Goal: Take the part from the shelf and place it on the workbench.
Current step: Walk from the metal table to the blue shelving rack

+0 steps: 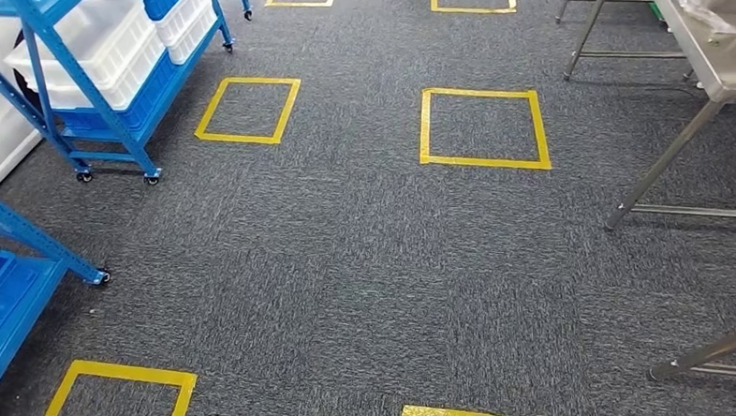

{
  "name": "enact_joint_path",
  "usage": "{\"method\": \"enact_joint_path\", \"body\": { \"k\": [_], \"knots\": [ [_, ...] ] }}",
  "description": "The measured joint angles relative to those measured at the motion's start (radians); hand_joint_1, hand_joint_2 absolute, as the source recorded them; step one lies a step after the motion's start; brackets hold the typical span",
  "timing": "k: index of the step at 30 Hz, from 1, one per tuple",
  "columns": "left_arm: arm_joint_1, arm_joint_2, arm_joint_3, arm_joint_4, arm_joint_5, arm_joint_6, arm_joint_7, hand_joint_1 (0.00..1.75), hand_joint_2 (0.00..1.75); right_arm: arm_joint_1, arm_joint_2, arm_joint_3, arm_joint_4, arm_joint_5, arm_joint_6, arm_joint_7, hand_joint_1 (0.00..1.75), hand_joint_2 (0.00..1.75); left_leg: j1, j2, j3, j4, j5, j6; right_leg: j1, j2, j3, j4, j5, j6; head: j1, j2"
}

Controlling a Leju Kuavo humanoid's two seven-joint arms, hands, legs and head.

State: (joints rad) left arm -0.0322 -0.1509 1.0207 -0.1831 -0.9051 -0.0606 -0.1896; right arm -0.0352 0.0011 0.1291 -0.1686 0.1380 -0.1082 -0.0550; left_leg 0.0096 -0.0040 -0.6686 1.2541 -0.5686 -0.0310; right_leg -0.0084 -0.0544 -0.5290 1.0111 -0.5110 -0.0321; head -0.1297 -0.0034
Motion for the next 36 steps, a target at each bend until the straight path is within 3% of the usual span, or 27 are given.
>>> {"method": "enact_joint_path", "body": {
  "k": [2, 4, 5, 7, 9, 11, 13, 14, 15, 16, 18, 20, 22, 24, 26, 28, 29, 30, 31, 33, 35, 36],
  "knots": [
    [-0.002, 0.001, 0.001, 0.000, 0.001, 0.000, 0.000, 0.00, 0.00, -0.002, 0.000, 0.001, 0.000, 0.004, 0.001, 0.000, 0.00, 0.00, -0.004, 0.036, 0.074, -0.141, 0.062, 0.010, 0.003, -0.019, 0.007, 0.001, -0.005, 0.004, 0.000, 0.000],
    [-0.005, 0.001, 0.001, 0.000, 0.001, 0.000, 0.000, 0.00, 0.00, -0.002, 0.000, 0.002, 0.000, 0.006, 0.002, 0.000, 0.00, 0.00, -0.014, 0.067, 0.117, -0.233, 0.090, 0.024, 0.006, -0.035, 0.013, 0.002, -0.010, 0.013, 0.000, 0.000],
    [-0.006, 0.001, 0.001, 0.000, 0.001, 0.000, 0.000, 0.00, 0.00, -0.004, 0.000, 0.003, 0.000, 0.007, 0.003, 0.000, 0.00, 0.00, -0.018, 0.070, 0.120, -0.243, 0.088, 0.029, 0.006, -0.042, 0.014, 0.002, -0.011, 0.017, 0.000, 0.000],
    [-0.005, 0.001, 0.002, 0.000, 0.001, 0.000, 0.000, 0.00, 0.00, -0.009, 0.000, 0.004, 0.000, 0.007, 0.003, 0.000, 0.00, 0.00, -0.017, 0.049, 0.120, -0.251, 0.095, 0.039, 0.004, -0.054, 0.018, 0.000, -0.014, 0.027, 0.000, 0.000],
    [-0.005, 0.001, 0.003, 0.000, 0.001, 0.000, 0.000, 0.00, 0.00, -0.012, 0.000, 0.004, 0.000, 0.007, 0.003, -0.001, 0.00, 0.00, -0.011, 0.030, 0.127, -0.266, 0.106, 0.050, 0.002, -0.022, 0.008, 0.032, -0.041, 0.037, 0.000, 0.000],
    [-0.008, 0.000, 0.003, 0.000, 0.001, 0.000, 0.000, 0.00, 0.00, -0.009, 0.000, 0.005, 0.000, 0.007, 0.004, -0.001, 0.00, 0.00, -0.009, 0.010, 0.128, -0.273, 0.113, 0.057, -0.002, 0.030, -0.043, 0.140, -0.102, 0.042, 0.000, 0.000],
    [-0.009, 0.000, 0.003, 0.000, 0.001, 0.000, 0.000, 0.00, 0.00, -0.008, 0.000, 0.005, 0.000, 0.007, 0.006, -0.001, 0.00, 0.00, -0.010, -0.013, 0.126, -0.271, 0.114, 0.058, -0.005, 0.048, -0.104, 0.258, -0.144, 0.045, 0.000, 0.000],
    [-0.009, 0.000, 0.003, 0.000, 0.001, 0.000, 0.000, 0.00, 0.00, -0.007, 0.000, 0.006, 0.000, 0.006, 0.009, -0.001, 0.00, 0.00, -0.009, -0.026, 0.126, -0.269, 0.114, 0.058, -0.006, 0.050, -0.117, 0.276, -0.136, 0.047, 0.000, 0.000],
    [-0.008, -0.001, 0.003, 0.000, 0.001, 0.000, 0.000, 0.00, 0.00, -0.007, 0.000, 0.006, 0.000, 0.005, 0.011, -0.001, 0.00, 0.00, -0.008, -0.039, 0.126, -0.266, 0.113, 0.056, -0.008, 0.051, -0.111, 0.254, -0.109, 0.048, 0.000, 0.000],
    [-0.008, -0.002, 0.003, 0.000, 0.001, 0.000, 0.000, 0.00, 0.00, -0.007, -0.001, 0.006, 0.000, 0.005, 0.013, -0.001, 0.00, 0.00, -0.007, -0.051, 0.126, -0.262, 0.111, 0.054, -0.011, 0.057, -0.089, 0.198, -0.069, 0.049, 0.000, 0.000],
    [-0.009, -0.004, 0.003, 0.000, 0.002, 0.000, 0.000, 0.00, 0.00, -0.005, -0.002, 0.006, 0.000, 0.004, 0.015, -0.001, 0.00, 0.00, -0.007, -0.073, 0.122, -0.251, 0.106, 0.045, -0.018, 0.093, -0.040, 0.075, -0.008, 0.049, 0.000, 0.000],
    [-0.010, -0.004, 0.004, 0.000, 0.004, 0.000, -0.001, 0.00, 0.00, -0.006, -0.003, 0.006, 0.000, 0.005, 0.017, -0.001, 0.00, 0.00, -0.008, -0.090, 0.113, -0.244, 0.104, 0.032, -0.018, 0.116, -0.023, 0.025, 0.006, 0.044, 0.000, 0.000],
    [-0.010, -0.005, 0.005, 0.000, 0.004, 0.000, -0.002, 0.00, 0.00, -0.011, -0.003, 0.006, 0.000, 0.006, 0.019, -0.001, 0.00, 0.00, -0.005, -0.103, 0.107, -0.243, 0.105, 0.019, -0.014, 0.101, -0.023, 0.022, 0.008, 0.032, 0.000, 0.000],
    [-0.009, -0.005, 0.006, 0.000, 0.004, 0.000, -0.002, 0.00, 0.00, -0.012, -0.004, 0.006, 0.000, 0.009, 0.020, -0.003, 0.00, 0.00, -0.004, -0.079, 0.094, -0.216, 0.087, 0.010, -0.014, 0.081, -0.020, 0.017, 0.011, 0.018, 0.000, 0.000],
    [-0.012, -0.006, 0.008, 0.000, 0.005, 0.000, -0.002, 0.00, 0.00, -0.009, -0.005, 0.006, 0.000, 0.013, 0.021, -0.007, 0.00, 0.00, -0.004, -0.031, 0.050, -0.115, 0.030, 0.004, -0.010, 0.057, -0.019, 0.014, 0.012, 0.007, 0.000, 0.000],
    [-0.014, -0.007, 0.012, 0.000, 0.008, -0.001, -0.003, 0.00, 0.00, -0.007, -0.006, 0.006, 0.000, 0.017, 0.021, -0.009, 0.00, 0.00, -0.001, -0.012, -0.006, 0.007, -0.022, 0.002, -0.005, 0.031, -0.019, 0.014, 0.010, 0.002, 0.000, 0.000],
    [-0.014, -0.007, 0.014, 0.000, 0.009, -0.001, -0.004, 0.00, 0.00, -0.008, -0.007, 0.007, 0.000, 0.019, 0.021, -0.009, 0.00, 0.00, -0.001, -0.009, -0.016, 0.032, -0.025, 0.002, -0.002, 0.020, -0.019, 0.014, 0.009, 0.001, 0.000, 0.000],
    [-0.013, -0.007, 0.018, 0.000, 0.011, -0.001, -0.004, 0.00, 0.00, -0.009, -0.007, 0.007, 0.000, 0.022, 0.021, -0.009, 0.00, 0.00, 0.000, -0.006, -0.009, 0.023, -0.011, 0.003, 0.000, 0.009, -0.018, 0.014, 0.008, 0.000, 0.000, 0.000],
    [-0.013, -0.007, 0.020, 0.000, 0.012, -0.001, -0.005, 0.00, 0.00, -0.010, -0.007, 0.007, 0.000, 0.024, 0.021, -0.009, 0.00, 0.00, 0.000, 0.001, 0.017, -0.024, 0.016, 0.006, 0.001, -0.002, -0.017, 0.014, 0.007, 0.000, 0.000, 0.000],
    [-0.015, -0.007, 0.023, 0.000, 0.013, -0.001, -0.007, 0.00, 0.00, -0.012, -0.007, 0.008, 0.000, 0.025, 0.021, -0.009, 0.00, 0.00, -0.008, 0.042, 0.088, -0.159, 0.069, 0.018, 0.005, -0.021, -0.013, 0.015, 0.005, 0.004, 0.000, 0.000],
    [-0.020, -0.006, 0.025, 0.000, 0.013, -0.001, -0.009, 0.00, 0.00, -0.013, -0.007, 0.009, 0.000, 0.025, 0.021, -0.009, 0.00, 0.00, -0.019, 0.071, 0.123, -0.235, 0.086, 0.031, 0.007, -0.040, -0.011, 0.016, 0.002, 0.012, 0.000, 0.000],
    [-0.021, -0.006, 0.026, 0.000, 0.013, -0.002, -0.010, 0.00, 0.00, -0.015, -0.007, 0.009, 0.000, 0.025, 0.020, -0.008, 0.00, 0.00, -0.023, 0.065, 0.122, -0.241, 0.084, 0.034, 0.007, -0.049, -0.010, 0.016, 0.001, 0.017, 0.000, 0.000]
  ]
}}
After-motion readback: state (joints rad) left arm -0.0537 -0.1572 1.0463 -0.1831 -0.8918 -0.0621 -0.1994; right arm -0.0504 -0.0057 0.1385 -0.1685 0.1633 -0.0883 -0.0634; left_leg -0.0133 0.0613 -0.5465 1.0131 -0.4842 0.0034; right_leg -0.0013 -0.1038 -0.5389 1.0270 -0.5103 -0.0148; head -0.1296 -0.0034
